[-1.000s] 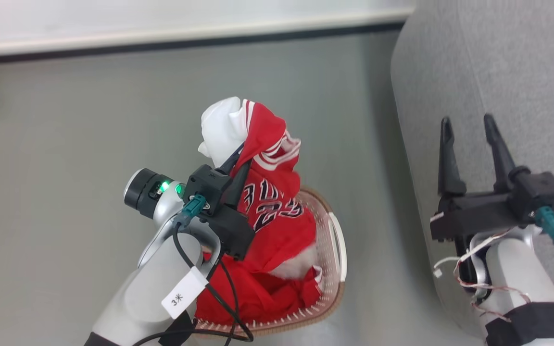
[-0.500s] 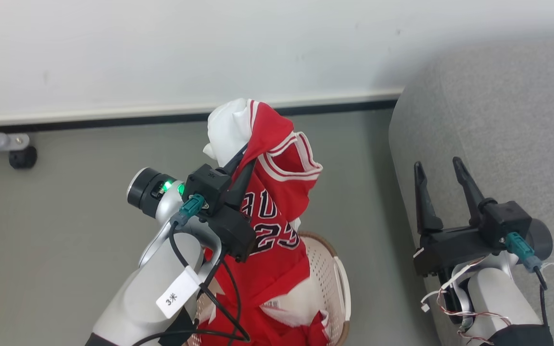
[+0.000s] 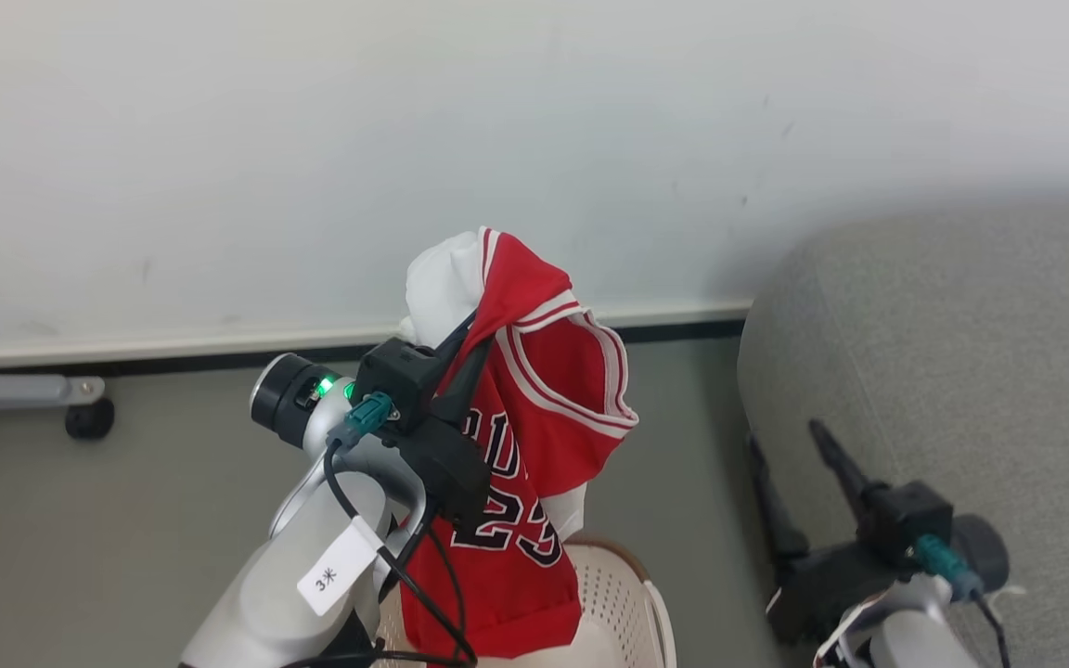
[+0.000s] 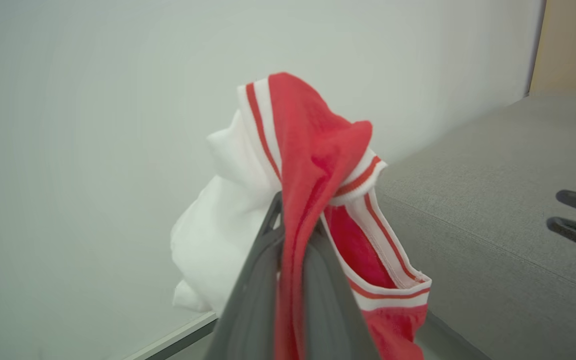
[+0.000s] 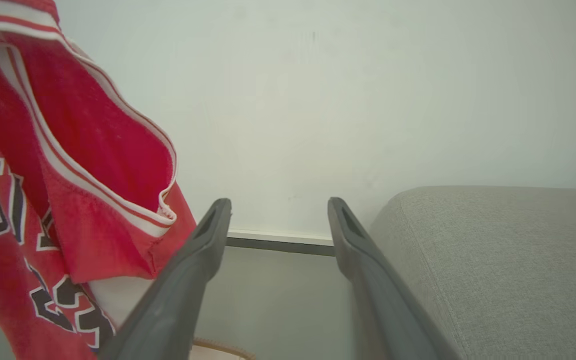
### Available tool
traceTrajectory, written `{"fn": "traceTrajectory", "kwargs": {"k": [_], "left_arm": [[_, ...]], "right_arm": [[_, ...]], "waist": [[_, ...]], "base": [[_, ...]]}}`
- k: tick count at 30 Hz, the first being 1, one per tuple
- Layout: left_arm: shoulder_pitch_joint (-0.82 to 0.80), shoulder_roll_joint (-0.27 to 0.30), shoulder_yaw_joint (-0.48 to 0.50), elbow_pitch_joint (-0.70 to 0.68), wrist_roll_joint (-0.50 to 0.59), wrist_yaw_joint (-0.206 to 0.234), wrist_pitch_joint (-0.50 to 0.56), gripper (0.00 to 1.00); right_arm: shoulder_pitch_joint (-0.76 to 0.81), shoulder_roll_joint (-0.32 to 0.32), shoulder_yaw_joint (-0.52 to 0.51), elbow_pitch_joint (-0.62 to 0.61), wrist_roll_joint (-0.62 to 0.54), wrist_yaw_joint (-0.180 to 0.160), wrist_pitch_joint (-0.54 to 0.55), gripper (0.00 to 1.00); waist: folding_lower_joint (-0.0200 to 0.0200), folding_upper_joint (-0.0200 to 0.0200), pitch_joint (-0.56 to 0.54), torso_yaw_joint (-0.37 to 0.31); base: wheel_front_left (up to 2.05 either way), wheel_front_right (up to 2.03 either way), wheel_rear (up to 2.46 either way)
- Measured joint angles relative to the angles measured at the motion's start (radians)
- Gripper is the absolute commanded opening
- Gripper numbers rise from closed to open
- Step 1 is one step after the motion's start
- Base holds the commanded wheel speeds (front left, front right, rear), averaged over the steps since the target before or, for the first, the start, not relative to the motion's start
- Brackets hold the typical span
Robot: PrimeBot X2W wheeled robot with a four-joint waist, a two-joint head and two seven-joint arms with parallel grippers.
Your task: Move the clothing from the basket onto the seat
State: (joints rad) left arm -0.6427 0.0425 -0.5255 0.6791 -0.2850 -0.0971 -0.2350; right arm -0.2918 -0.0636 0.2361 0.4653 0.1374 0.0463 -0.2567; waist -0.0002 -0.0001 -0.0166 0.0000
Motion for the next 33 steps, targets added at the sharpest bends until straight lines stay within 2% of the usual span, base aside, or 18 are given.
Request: {"fn": "traceTrajectory", "kwargs": {"k": [7, 13, 17, 25, 33], "left_arm": [[0.027, 0.0, -0.015, -0.04, -0.01, 0.0, 0.027, 0.0], [0.032, -0.001, -0.039, -0.076, -0.013, 0.0, 0.057, 0.0], [0.032, -0.001, -0.06, -0.098, -0.013, 0.0, 0.078, 0.0], [0.029, 0.0, -0.145, -0.175, -0.041, 0.002, 0.128, 0.0], [-0.004, 0.0, -0.21, -0.24, -0.095, 0.028, 0.171, 0.0]], "right_arm": [[0.034, 0.004, 0.089, 0.047, 0.0, 0.043, 0.0, 1.0], [0.033, 0.006, 0.18, 0.114, 0.0, 0.067, 0.0, 1.0], [0.018, 0.006, 0.235, 0.14, 0.006, 0.07, 0.0, 1.0], [-0.033, 0.006, 0.394, 0.136, 0.104, 0.077, 0.0, 1.0], [-0.083, 0.006, 0.497, 0.171, 0.156, 0.077, 0.0, 1.0]], "waist": [[0.0, -0.0001, -0.071, 0.003], [0.0001, 0.0, -0.098, 0.009], [0.0001, 0.0001, -0.102, 0.016], [0.0002, 0.0001, -0.099, 0.031], [0.0002, 0.0001, -0.093, 0.032]], "base": [[0.0, 0.0, 0.0], [0.0, 0.0, 0.0], [0.0, 0.0, 0.0], [0.0, 0.0, 0.0], [0.0, 0.0, 0.0]]}}
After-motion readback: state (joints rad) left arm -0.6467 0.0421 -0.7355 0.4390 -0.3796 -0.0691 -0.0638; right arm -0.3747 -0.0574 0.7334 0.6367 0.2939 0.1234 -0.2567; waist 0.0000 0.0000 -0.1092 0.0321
